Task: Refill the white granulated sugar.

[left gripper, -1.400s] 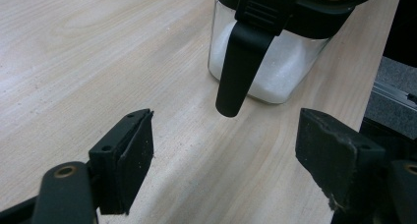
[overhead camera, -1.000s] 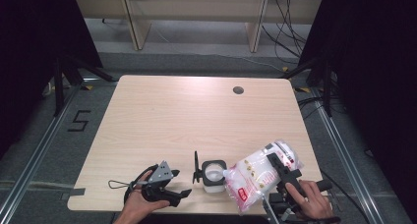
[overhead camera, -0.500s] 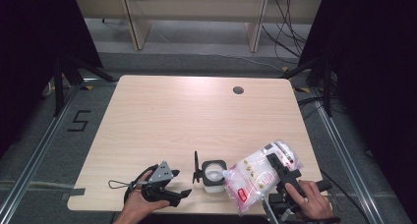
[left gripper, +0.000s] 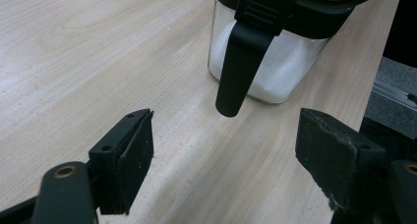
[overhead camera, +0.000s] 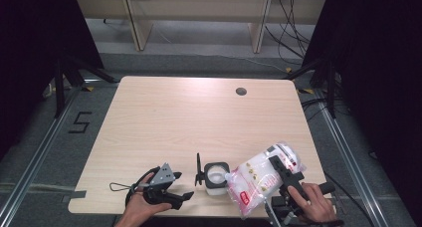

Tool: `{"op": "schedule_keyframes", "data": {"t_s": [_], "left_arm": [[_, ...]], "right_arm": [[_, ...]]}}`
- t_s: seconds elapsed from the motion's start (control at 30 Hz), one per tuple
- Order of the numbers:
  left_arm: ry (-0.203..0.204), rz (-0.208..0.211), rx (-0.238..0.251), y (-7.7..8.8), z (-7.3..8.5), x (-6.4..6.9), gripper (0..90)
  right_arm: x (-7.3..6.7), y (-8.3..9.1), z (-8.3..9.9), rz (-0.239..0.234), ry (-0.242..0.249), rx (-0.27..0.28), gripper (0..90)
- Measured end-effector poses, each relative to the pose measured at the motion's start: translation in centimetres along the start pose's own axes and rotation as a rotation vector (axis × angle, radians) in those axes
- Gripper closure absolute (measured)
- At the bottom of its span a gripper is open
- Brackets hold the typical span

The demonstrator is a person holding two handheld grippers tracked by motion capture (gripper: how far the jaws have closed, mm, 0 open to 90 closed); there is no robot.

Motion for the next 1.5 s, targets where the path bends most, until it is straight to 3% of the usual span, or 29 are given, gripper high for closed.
{"op": "schedule_keyframes", "data": {"t_s": [0.4,0.47,0.53,0.7,0.73,0.9,0.97,1.07,1.1,1.27,1.33,1.5], "left_arm": [[-0.009,-0.001,-0.01,0.06,0.01,-0.11,21.9],[0.016,0.001,0.012,-0.11,0.0,0.11,21.9],[0.014,0.003,0.011,-0.13,0.01,0.09,21.9],[0.016,0.003,0.011,-0.11,0.02,0.08,21.9],[0.015,0.004,0.01,-0.11,0.01,0.07,21.9],[0.005,0.01,-0.006,-0.04,0.01,-0.03,21.9],[0.01,0.006,-0.003,-0.05,0.03,-0.01,21.9],[0.018,0.003,0.012,-0.09,-0.01,0.09,21.9],[0.019,0.003,0.013,-0.08,-0.01,0.09,21.9],[0.018,0.002,0.012,-0.07,-0.02,0.08,21.9],[0.0,-0.004,-0.002,0.07,-0.03,-0.05,21.9],[0.008,-0.002,0.005,0.03,-0.04,0.02,21.9]], "right_arm": [[0.07,0.07,-0.09,-0.019,0.01,-0.014,46.8],[0.08,0.11,-0.1,-0.022,0.012,-0.022,46.9],[0.08,0.09,-0.12,-0.022,0.012,-0.021,46.8],[-0.2,-0.11,-0.12,0.002,-0.014,0.0,46.9],[-0.02,-0.14,-0.18,0.006,0.008,0.008,46.9],[0.04,-0.11,-0.19,0.008,0.011,0.009,46.9],[-0.24,0.05,-0.12,-0.014,-0.031,-0.018,46.9],[-0.27,0.13,-0.12,-0.009,-0.031,-0.028,46.9],[0.11,-0.04,-0.2,-0.003,0.017,0.0,46.9],[0.13,-0.02,-0.2,-0.001,0.011,0.001,46.8],[0.15,-0.01,-0.2,-0.001,0.012,0.0,46.9],[0.15,0.02,-0.24,0.0,0.006,-0.003,46.9]]}}
Point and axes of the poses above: each handheld gripper's, and its own axes: y roughly backward along the jaws, z roughly out of its underside, x roughly to its right, the point moved 3 cm from there along -y, roughly forward along the jaws, and after that the axes turned 8 degrees about x, right-handed, at the moved point
